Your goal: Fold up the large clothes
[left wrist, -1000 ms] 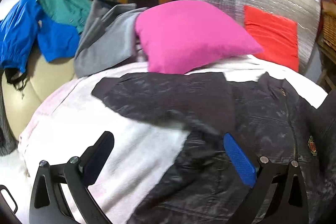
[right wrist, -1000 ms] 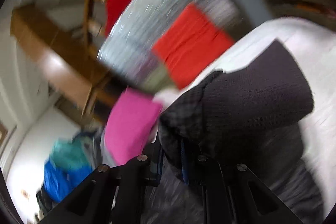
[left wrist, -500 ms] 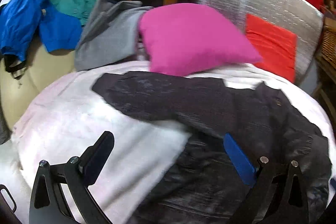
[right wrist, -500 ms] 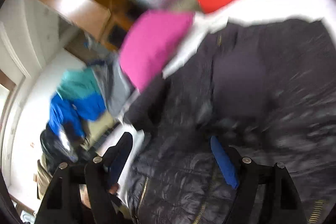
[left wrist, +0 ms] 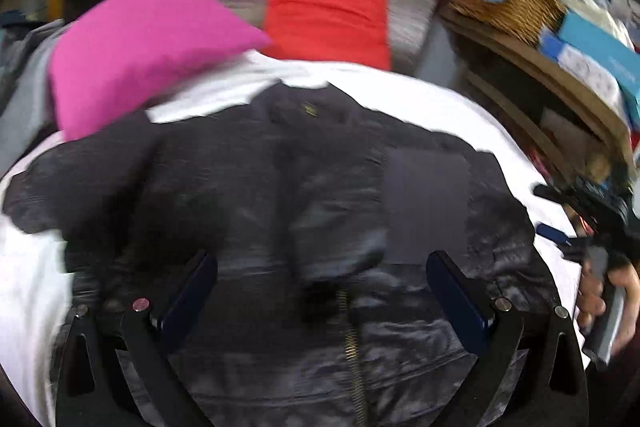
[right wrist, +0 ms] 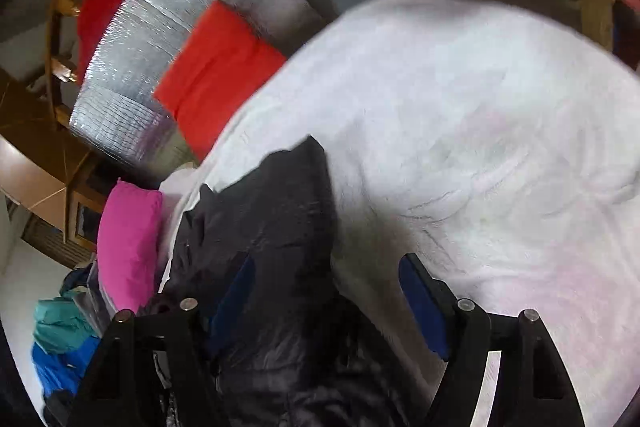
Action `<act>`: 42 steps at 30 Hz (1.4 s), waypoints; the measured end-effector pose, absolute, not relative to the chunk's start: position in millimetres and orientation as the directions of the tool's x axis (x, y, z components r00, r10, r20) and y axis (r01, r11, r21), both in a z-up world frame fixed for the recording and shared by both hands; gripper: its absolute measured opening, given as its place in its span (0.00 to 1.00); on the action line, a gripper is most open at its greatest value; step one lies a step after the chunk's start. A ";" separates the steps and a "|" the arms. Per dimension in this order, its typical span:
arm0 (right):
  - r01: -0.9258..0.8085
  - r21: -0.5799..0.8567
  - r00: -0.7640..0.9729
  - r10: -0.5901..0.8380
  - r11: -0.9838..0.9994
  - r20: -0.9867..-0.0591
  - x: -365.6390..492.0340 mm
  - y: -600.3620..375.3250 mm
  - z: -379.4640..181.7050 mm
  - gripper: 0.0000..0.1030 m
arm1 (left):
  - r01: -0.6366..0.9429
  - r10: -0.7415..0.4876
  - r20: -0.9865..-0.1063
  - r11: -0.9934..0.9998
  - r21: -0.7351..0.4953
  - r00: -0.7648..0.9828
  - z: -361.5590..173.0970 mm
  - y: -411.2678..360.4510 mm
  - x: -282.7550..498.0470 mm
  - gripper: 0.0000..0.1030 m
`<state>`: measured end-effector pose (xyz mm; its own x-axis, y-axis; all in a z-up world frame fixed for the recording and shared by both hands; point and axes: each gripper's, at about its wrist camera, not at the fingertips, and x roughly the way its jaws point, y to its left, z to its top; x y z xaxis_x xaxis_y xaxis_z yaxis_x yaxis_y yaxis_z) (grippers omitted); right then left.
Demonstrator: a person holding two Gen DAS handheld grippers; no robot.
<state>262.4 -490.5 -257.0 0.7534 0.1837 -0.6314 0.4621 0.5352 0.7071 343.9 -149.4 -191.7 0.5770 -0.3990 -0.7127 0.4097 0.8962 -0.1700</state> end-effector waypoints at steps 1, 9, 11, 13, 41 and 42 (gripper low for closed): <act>0.455 0.715 0.750 0.204 0.531 -0.629 269.3 -492.1 -259.3 0.75 | 0.414 -0.397 -0.717 0.895 -0.164 0.573 -194.1 -154.1 345.3 1.00; 0.457 0.622 0.667 0.219 0.636 -0.713 306.9 -474.5 -276.0 0.29 | 0.344 -0.338 -0.749 0.926 -0.156 0.570 -212.0 -167.1 373.9 1.00; 0.446 0.605 0.690 0.177 0.659 -0.701 300.9 -471.0 -261.9 0.21 | 0.325 -0.370 -0.749 0.921 -0.216 0.550 -217.0 -162.1 378.0 0.81; 0.432 0.594 0.720 0.137 0.679 -0.680 293.8 -467.4 -247.2 0.19 | 0.321 -0.406 -0.750 0.908 -0.268 0.522 -220.5 -153.6 383.5 0.55; 0.463 0.592 0.733 0.092 0.659 -0.674 281.9 -460.1 -235.5 0.78 | 0.144 -0.362 -0.622 0.917 -0.372 0.694 -158.4 5.6 375.0 0.72; 0.457 0.591 0.732 0.097 0.665 -0.674 283.6 -457.6 -236.1 0.78 | 0.170 -0.363 -0.621 0.922 -0.349 0.695 -157.2 -1.6 373.1 0.73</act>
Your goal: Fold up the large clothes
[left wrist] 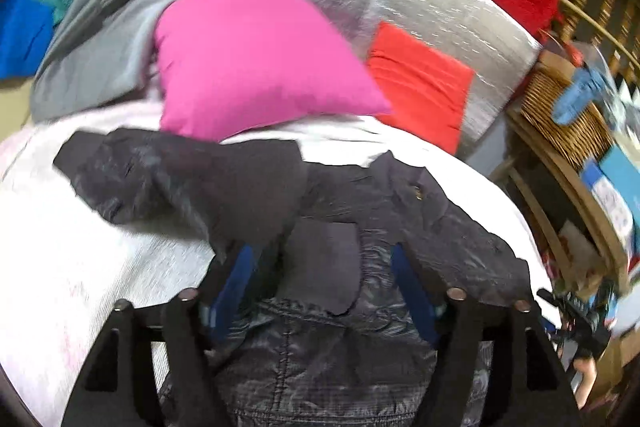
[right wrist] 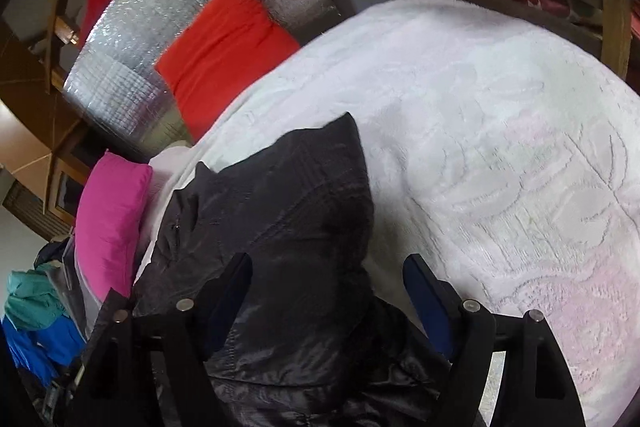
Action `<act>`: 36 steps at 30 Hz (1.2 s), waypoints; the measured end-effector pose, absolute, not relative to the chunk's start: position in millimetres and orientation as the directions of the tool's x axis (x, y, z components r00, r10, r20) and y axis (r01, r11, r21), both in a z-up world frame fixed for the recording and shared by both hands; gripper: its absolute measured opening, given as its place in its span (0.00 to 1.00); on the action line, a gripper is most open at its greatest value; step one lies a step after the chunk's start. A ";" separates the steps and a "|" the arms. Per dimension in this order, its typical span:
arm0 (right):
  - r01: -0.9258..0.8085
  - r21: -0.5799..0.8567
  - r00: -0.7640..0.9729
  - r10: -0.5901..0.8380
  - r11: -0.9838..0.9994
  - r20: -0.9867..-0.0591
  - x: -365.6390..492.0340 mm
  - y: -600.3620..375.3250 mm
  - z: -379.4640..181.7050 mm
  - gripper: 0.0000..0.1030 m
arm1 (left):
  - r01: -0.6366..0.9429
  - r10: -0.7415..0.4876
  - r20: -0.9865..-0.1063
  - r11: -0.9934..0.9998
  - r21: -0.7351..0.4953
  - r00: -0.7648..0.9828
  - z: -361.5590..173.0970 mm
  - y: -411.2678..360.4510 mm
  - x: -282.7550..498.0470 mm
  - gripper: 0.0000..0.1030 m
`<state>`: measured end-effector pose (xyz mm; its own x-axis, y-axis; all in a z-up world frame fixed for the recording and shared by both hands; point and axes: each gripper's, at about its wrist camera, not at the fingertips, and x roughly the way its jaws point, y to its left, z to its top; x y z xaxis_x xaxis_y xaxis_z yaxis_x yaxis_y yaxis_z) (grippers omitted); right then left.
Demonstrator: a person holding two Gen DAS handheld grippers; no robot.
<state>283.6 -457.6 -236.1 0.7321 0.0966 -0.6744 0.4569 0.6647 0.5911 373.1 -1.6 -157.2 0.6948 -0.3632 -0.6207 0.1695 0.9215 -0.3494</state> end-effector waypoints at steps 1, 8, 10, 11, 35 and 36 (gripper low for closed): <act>0.448 0.586 0.723 0.112 0.675 -0.682 287.9 -453.3 -238.3 0.78 | 0.179 -0.360 -0.624 0.925 -0.334 0.693 -157.5 -4.6 374.1 0.73; 0.478 0.393 0.652 -0.017 0.786 -0.758 298.6 -429.3 -234.4 0.24 | 0.200 -0.403 -0.588 0.903 -0.381 0.701 -145.4 11.0 373.0 0.73; 0.468 0.366 0.699 -0.083 0.804 -0.711 289.7 -425.7 -217.3 0.22 | 0.204 -0.412 -0.538 0.892 -0.404 0.735 -134.0 28.7 368.3 0.74; 0.470 0.340 0.696 -0.105 0.814 -0.710 289.8 -423.5 -215.8 0.22 | 0.195 -0.398 -0.513 0.894 -0.404 0.761 -127.6 41.4 365.5 0.79; 0.424 0.366 0.773 -0.120 0.828 -0.623 269.1 -376.5 -180.1 0.74 | -0.348 -0.495 -0.492 0.357 -0.867 0.716 -274.5 218.2 458.4 0.90; 0.421 0.362 0.771 -0.118 0.832 -0.626 269.1 -373.6 -180.2 0.74 | -0.355 -0.488 -0.499 0.361 -0.863 0.716 -277.3 219.3 462.3 0.90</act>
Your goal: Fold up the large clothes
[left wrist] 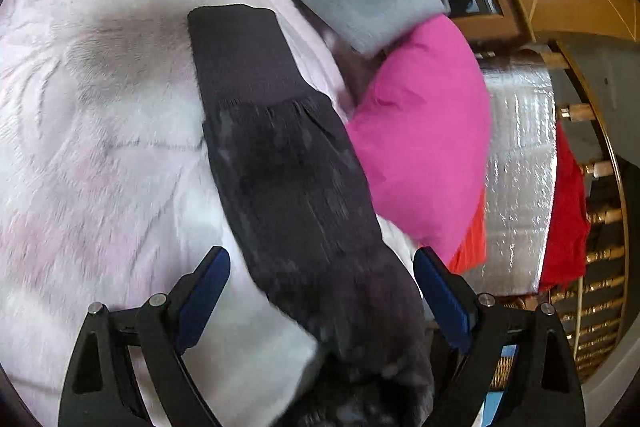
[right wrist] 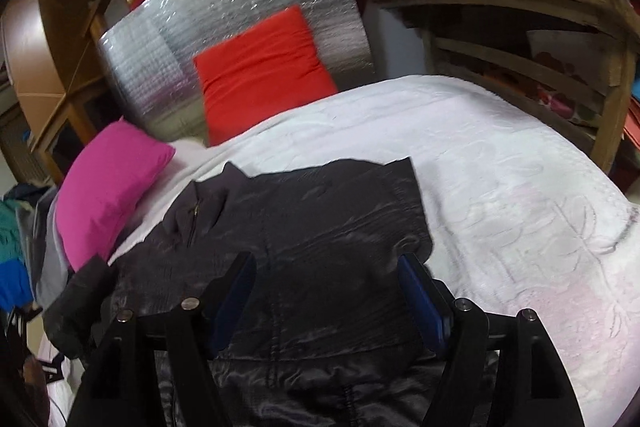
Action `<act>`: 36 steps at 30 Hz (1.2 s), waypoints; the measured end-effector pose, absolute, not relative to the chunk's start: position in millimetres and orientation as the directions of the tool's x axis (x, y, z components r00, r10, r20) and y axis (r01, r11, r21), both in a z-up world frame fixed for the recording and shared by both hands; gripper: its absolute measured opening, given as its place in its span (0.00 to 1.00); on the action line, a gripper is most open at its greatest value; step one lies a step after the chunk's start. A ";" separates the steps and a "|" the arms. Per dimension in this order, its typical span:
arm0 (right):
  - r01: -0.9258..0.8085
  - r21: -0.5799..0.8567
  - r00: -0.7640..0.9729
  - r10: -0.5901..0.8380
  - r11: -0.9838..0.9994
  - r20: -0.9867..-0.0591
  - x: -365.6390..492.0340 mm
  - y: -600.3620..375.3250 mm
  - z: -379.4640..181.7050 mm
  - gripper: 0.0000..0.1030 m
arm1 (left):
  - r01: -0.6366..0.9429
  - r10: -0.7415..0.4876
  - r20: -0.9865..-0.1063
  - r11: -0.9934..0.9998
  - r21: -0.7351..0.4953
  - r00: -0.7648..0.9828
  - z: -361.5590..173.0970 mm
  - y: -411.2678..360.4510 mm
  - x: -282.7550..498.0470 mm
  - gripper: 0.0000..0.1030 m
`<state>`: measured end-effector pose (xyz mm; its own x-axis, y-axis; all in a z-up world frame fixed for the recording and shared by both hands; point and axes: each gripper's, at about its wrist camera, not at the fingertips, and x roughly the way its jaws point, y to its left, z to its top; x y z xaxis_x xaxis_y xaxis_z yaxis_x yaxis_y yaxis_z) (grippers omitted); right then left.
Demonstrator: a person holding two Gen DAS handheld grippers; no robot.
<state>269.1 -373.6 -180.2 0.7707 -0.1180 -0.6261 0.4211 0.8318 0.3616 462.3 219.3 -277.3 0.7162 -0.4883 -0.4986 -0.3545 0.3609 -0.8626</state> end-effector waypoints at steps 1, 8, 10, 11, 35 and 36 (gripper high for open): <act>0.420 0.360 0.770 -0.117 0.833 -0.628 271.6 -372.8 -183.5 0.74 | -0.366 -0.480 -0.512 0.369 -0.855 0.712 -281.4 220.9 467.0 0.89; 0.434 0.386 0.767 -0.110 0.814 -0.632 280.5 -380.7 -190.0 0.74 | -0.369 -0.443 -0.571 0.464 -0.806 0.691 -284.9 223.0 487.3 0.38; 0.439 0.389 0.766 -0.112 0.810 -0.632 280.9 -383.4 -190.3 0.74 | -0.380 -0.416 -0.603 0.503 -0.776 0.681 -288.5 222.6 489.8 0.14; 0.442 0.391 0.766 -0.113 0.807 -0.633 280.7 -384.8 -190.2 0.74 | -0.379 -0.411 -0.608 0.513 -0.770 0.679 -287.6 222.3 491.4 0.12; 0.535 0.550 0.785 -0.137 0.642 -0.604 235.4 -443.4 -175.5 0.74 | 0.507 -0.642 -0.670 0.746 -0.433 0.373 -175.2 -134.0 401.7 0.08; 0.534 0.553 0.785 -0.132 0.640 -0.605 234.9 -443.3 -175.9 0.74 | 0.495 -0.634 -0.715 0.741 -0.454 0.295 -189.6 -141.0 401.4 0.08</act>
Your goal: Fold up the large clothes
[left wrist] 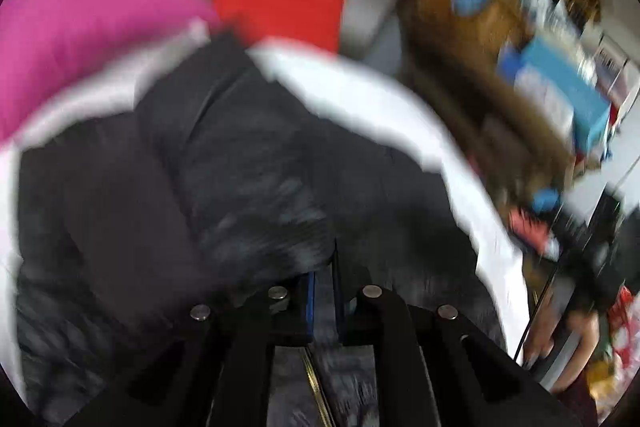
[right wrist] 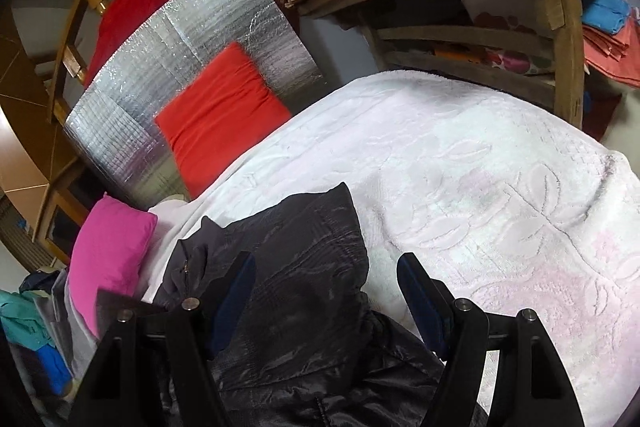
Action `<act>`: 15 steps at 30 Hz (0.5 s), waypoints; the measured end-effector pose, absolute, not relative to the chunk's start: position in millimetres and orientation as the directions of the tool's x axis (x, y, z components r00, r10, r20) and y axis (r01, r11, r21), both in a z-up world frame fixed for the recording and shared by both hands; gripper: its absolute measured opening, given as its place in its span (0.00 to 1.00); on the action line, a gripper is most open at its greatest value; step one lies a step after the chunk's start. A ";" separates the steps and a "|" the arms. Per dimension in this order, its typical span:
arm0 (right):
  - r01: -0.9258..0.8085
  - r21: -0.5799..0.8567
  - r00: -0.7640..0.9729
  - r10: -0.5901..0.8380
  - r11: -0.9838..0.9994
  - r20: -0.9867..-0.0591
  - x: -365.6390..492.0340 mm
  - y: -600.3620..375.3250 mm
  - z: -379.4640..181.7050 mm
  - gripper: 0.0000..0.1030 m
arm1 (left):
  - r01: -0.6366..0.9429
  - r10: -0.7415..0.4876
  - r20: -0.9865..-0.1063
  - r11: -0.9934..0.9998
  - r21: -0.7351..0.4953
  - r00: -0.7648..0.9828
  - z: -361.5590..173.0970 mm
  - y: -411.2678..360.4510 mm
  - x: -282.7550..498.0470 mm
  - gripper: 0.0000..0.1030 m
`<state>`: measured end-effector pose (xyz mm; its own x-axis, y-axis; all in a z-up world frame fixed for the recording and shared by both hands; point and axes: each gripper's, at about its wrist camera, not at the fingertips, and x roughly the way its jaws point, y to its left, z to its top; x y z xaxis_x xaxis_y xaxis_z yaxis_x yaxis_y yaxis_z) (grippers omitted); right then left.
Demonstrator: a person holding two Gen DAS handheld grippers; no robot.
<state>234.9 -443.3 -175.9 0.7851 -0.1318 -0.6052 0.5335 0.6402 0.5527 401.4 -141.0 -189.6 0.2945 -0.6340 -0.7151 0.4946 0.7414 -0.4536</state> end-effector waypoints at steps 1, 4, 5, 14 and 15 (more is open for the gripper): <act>0.531 0.557 0.785 -0.124 0.639 -0.607 234.8 -442.8 -176.2 0.74 | 0.480 -0.631 -0.734 0.740 -0.471 0.252 -196.6 -141.3 400.4 0.10; 0.501 0.571 0.795 -0.086 0.650 -0.600 235.6 -437.8 -175.0 0.74 | 0.449 -0.655 -0.720 0.727 -0.519 0.229 -192.9 -115.7 387.9 0.12; 0.478 0.576 0.803 -0.064 0.663 -0.593 237.0 -434.0 -173.7 0.74 | 0.457 -0.664 -0.700 0.724 -0.516 0.263 -183.2 -102.5 381.6 0.23; 0.259 0.623 0.795 0.204 0.738 -0.571 279.0 -381.2 -185.6 0.78 | 0.178 -0.473 -0.651 0.866 -0.467 0.594 -162.5 28.6 396.6 0.76; 0.241 0.618 0.792 0.216 0.748 -0.570 283.2 -375.6 -186.6 0.78 | 0.107 -0.434 -0.678 0.878 -0.467 0.593 -170.5 42.5 404.4 0.76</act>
